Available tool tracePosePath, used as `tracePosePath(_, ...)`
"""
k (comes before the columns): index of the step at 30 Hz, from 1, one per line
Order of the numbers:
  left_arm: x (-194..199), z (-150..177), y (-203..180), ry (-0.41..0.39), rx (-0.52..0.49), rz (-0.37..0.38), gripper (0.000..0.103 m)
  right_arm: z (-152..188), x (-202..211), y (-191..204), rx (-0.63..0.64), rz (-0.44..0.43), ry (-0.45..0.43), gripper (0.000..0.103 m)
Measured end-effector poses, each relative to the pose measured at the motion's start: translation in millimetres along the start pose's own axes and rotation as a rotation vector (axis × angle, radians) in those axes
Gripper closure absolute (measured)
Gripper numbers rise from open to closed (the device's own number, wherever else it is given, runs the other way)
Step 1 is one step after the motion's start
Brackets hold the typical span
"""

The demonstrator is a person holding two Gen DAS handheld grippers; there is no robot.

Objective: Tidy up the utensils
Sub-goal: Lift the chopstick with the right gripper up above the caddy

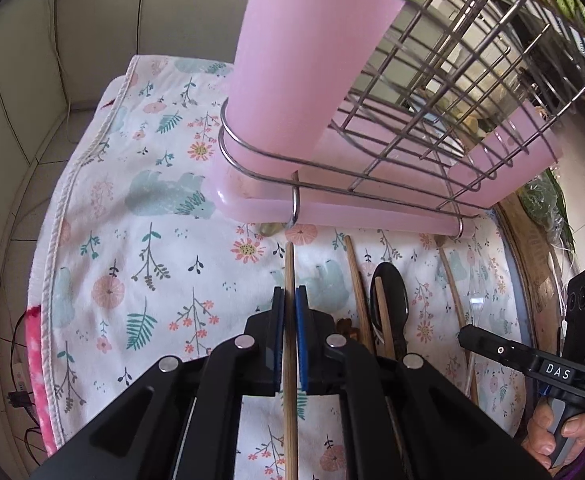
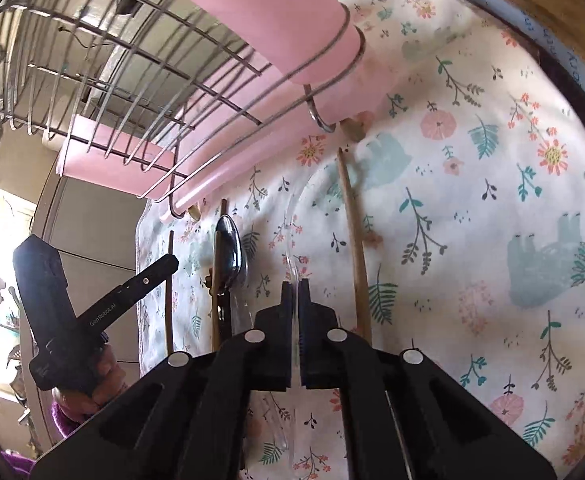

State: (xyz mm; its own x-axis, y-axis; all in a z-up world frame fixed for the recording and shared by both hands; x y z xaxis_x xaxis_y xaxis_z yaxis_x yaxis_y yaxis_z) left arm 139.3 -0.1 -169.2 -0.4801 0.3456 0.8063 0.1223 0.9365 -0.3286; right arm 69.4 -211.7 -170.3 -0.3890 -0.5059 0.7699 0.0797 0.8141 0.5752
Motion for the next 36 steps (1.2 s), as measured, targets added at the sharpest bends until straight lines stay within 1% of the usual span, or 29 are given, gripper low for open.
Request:
tracePosePath(5, 39, -5, -1, -0.103, -0.004, 0.026, 0.098, -6, 30, 13, 0.097, 0.013, -0.104, 0.100)
tracePosePath(10, 88, -14, -7, -0.248, -0.014, 0.053, 0.098, -10, 62, 26, 0.184, 0.016, -0.207, 0.100)
tracePosePath(13, 120, -19, -7, -0.330, 0.004, 0.083, 0.098, -12, 78, 37, 0.223, 0.010, -0.260, 0.100)
tracePosePath(14, 131, -21, -8, -0.357, 0.009, 0.094, 0.098, -15, 76, 45, 0.232, 0.008, -0.274, 0.100)
tracePosePath(18, 172, -34, -11, -0.462, 0.018, 0.122, 0.098, -19, 94, 58, 0.263, -0.010, -0.322, 0.100)
tracePosePath(22, 211, -52, -24, -0.545, -0.007, 0.141, 0.098, -27, 109, 73, 0.295, -0.021, -0.370, 0.100)
tracePosePath(26, 248, -71, -39, -0.623, -0.055, 0.133, 0.098, -42, 128, 86, 0.329, -0.027, -0.430, 0.100)
tracePosePath(32, 290, -104, -57, -0.710, -0.102, 0.112, 0.098, -79, 166, 105, 0.343, -0.058, -0.539, 0.100)
tracePosePath(36, 312, -133, -67, -0.766, -0.129, 0.092, 0.098, -110, 193, 121, 0.366, -0.069, -0.646, 0.100)
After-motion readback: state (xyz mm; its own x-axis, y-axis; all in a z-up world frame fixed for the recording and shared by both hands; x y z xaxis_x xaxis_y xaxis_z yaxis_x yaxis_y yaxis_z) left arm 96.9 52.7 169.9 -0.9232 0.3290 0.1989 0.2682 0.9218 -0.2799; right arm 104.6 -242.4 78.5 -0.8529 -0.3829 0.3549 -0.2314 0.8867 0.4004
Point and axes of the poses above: each gripper's, at about its wrist camera, not at the fingertips, and x roughly against the way its jaws point, y to its left, z to its underside, the point moved 9 cm from there along -x, roughly the way its jaws point, and after that the axes turned 2 degrees about z, right-handed, at the moved point
